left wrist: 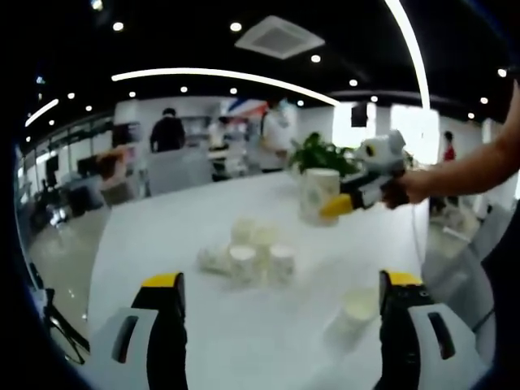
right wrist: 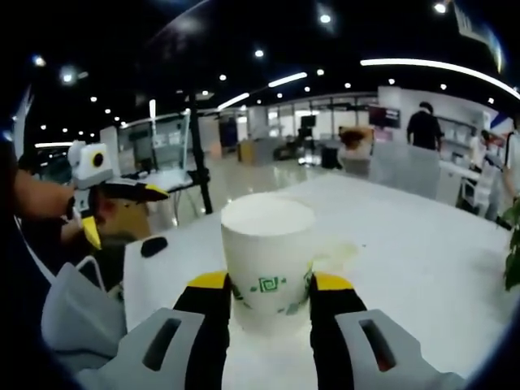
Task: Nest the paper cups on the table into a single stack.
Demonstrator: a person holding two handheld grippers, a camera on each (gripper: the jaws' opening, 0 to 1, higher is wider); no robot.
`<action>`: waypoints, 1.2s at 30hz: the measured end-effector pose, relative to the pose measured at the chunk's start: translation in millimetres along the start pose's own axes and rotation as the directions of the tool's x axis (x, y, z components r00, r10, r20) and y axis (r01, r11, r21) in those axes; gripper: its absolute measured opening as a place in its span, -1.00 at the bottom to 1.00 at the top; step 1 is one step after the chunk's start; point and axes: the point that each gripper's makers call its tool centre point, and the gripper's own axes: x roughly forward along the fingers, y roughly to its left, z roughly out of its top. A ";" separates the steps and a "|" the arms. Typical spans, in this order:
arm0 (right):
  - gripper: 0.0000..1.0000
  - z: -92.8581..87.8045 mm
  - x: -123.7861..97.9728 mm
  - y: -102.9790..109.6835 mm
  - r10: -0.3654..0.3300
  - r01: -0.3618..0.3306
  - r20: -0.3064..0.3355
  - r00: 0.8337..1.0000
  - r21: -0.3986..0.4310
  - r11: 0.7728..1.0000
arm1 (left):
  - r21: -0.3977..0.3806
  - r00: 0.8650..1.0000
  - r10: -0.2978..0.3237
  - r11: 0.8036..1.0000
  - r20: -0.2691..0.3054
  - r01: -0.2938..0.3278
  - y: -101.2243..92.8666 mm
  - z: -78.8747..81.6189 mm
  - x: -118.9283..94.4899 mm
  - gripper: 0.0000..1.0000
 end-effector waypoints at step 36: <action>-0.30 -24.8 -4.0 59.8 0.096 -0.097 -0.025 0.995 -0.003 0.995 | 0.036 0.997 -0.072 0.997 0.022 0.072 -33.2 18.3 27.3 0.84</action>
